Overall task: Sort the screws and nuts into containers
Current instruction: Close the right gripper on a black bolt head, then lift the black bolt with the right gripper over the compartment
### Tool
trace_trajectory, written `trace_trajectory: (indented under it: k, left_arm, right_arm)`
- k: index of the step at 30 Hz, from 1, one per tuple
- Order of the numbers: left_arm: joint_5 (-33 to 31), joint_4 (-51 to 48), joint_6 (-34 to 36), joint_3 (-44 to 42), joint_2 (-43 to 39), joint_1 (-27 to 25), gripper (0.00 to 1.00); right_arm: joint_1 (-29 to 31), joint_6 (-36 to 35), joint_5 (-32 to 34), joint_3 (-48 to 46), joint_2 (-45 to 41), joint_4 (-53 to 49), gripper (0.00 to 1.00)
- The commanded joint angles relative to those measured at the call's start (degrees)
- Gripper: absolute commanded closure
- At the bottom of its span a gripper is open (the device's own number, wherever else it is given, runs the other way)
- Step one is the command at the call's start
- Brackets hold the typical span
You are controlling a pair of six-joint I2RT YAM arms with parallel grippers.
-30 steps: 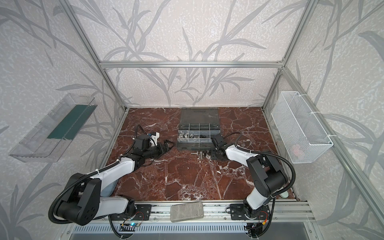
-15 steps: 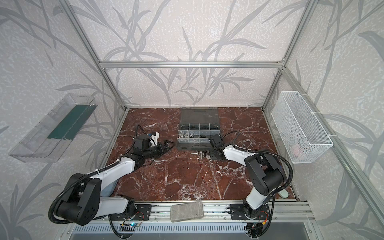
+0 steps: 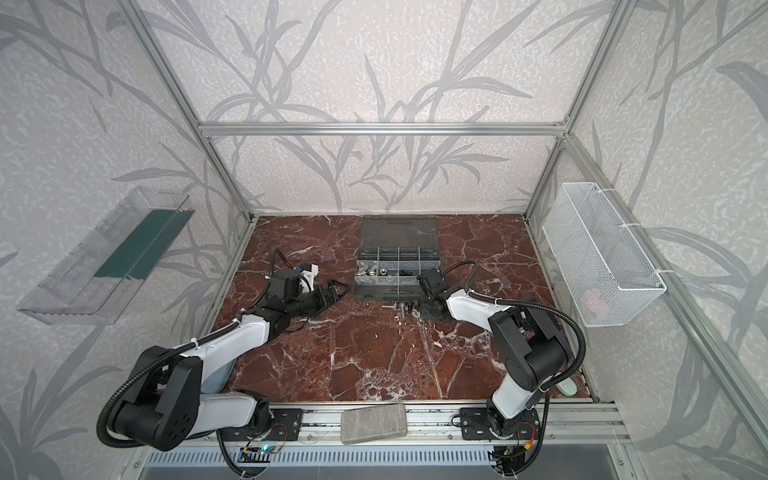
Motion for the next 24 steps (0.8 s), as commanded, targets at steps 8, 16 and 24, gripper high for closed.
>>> trace_trajectory:
  k: [8,16,24]
  left_arm:
    - [-0.29,-0.5,0.69,-0.36,-0.85,0.28,0.02]
    - [-0.09,-0.02,0.14,-0.71,-1.07,0.28,0.02]
    - [0.33,-0.07,0.17,-0.72,-1.67,0.24,0.02]
  right_arm:
    - [0.1,-7.31,-3.67,7.46,-10.45,-16.3,1.0]
    - [-4.08,-10.6,-4.47,12.84,-13.97,-15.5,1.0]
    - [-8.85,-12.33,-6.26,20.46,-4.89,-14.51,1.0]
